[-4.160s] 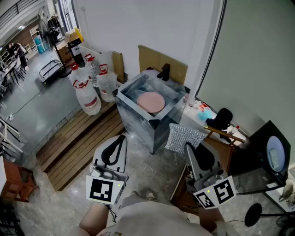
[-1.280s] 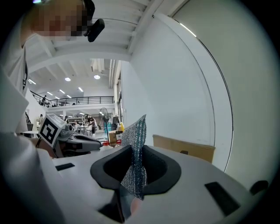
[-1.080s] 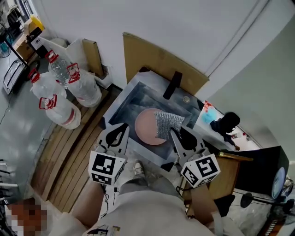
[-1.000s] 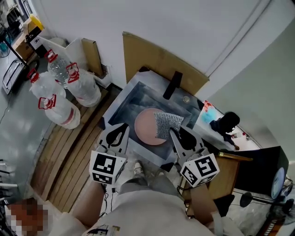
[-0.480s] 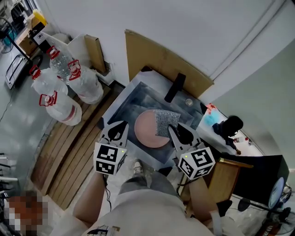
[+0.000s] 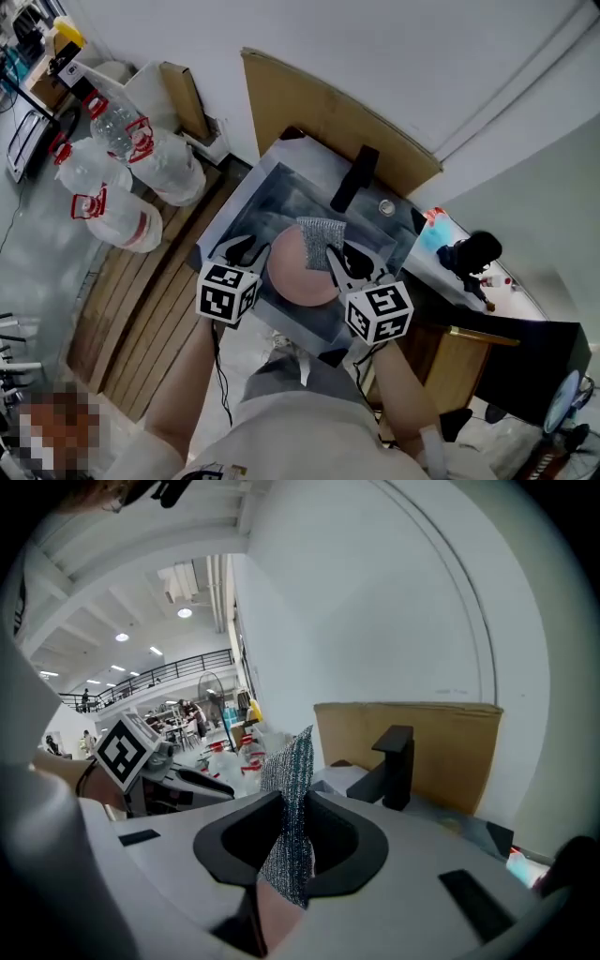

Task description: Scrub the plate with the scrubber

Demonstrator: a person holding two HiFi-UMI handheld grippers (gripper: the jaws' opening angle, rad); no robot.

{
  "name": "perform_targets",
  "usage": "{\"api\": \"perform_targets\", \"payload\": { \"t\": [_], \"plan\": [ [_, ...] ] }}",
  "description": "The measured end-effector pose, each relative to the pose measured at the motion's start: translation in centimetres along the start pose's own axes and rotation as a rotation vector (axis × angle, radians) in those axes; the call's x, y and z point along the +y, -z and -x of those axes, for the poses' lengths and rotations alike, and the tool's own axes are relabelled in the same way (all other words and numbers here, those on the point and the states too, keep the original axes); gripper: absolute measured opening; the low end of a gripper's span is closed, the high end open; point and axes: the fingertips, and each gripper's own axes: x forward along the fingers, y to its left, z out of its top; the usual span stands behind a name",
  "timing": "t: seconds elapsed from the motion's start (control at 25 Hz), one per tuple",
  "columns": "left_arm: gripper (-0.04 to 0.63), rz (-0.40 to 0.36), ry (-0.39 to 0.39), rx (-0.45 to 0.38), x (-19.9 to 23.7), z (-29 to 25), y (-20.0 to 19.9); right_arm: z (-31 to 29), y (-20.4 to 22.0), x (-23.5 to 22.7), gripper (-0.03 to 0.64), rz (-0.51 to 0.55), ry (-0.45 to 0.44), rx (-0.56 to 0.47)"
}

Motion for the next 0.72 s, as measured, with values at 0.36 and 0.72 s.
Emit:
{"api": "perform_targets", "payload": {
  "t": [0.36,0.72],
  "plan": [
    [0.142,0.046,0.021,0.150,2.2,-7.5,4.2,-6.3,6.4,-1.4,0.104,-0.018,-0.033,0.157],
    [0.152,0.110,0.030,0.299,4.0,-13.5,9.3,-10.8,13.5,-2.5,0.104,-0.081,-0.053,0.308]
  ]
}}
